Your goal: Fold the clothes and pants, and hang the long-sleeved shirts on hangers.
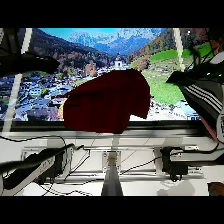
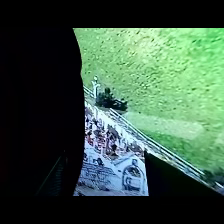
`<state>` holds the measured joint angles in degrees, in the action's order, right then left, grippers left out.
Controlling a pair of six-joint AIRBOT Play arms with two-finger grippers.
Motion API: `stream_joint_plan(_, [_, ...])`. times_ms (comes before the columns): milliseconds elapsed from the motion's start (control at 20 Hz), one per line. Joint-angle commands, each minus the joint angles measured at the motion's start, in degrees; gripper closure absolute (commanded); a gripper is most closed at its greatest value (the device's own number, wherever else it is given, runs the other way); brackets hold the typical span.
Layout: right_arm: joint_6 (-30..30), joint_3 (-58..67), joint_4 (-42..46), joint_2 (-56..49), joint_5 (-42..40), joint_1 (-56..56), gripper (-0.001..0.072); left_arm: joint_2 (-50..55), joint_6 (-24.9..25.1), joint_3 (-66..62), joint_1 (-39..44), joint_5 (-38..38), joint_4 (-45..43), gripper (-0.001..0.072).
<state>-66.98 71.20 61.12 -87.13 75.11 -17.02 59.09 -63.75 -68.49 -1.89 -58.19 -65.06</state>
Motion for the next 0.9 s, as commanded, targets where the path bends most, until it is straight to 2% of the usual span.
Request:
stream_joint_plan(0, [2.6,-4.9,-11.5,-7.2,-6.1,1.1,0.0177,1.2,0.0,0.0,0.0,-0.1,0.2,0.0064])
stream_joint_plan(150, [2.6,-4.9,-18.7,-12.0,-12.3,4.8,0.0184,2.7,0.0,0.0,0.0,-0.1,0.2,0.0064])
stream_joint_plan(250, [2.6,-4.9,-19.7,-13.2,-16.0,7.1,0.0186,3.8,0.0,0.0,0.0,-0.1,0.2,0.0064])
stream_joint_plan(300, [2.6,-4.9,-19.7,-13.4,-17.0,7.9,0.0194,4.3,0.0,0.0,0.0,-0.1,0.2,0.0064])
stream_joint_plan(400, [2.6,-4.9,-19.4,-13.4,-17.5,9.3,0.0268,5.5,0.0,0.0,0.0,-0.1,0.2,0.0064])
stream_joint_plan(550, [2.6,-4.9,-19.1,-13.4,-17.0,11.4,0.0276,7.0,0.0,0.0,0.0,-0.1,0.2,0.0064])
stream_joint_plan(600, [3.0,-4.7,-19.1,-13.4,-17.0,12.1,0.0336,7.6,0.0,0.0,0.0,-0.1,0.3,0.0064])
stream_joint_plan(700, [6.1,-2.8,-19.2,-13.3,-16.4,13.4,0.0634,8.4,0.0,0.0,0.0,-0.1,0.7,0.0064])
stream_joint_plan(750, [7.5,-0.8,-19.2,-13.3,-15.5,13.6,0.0685,8.6,0.0,0.0,0.0,-0.1,1.0,0.0064])
stream_joint_plan(850, [8.2,4.6,-17.9,-12.5,-15.2,13.5,0.069,8.6,-0.5,0.0,0.0,-0.1,1.3,0.0064])
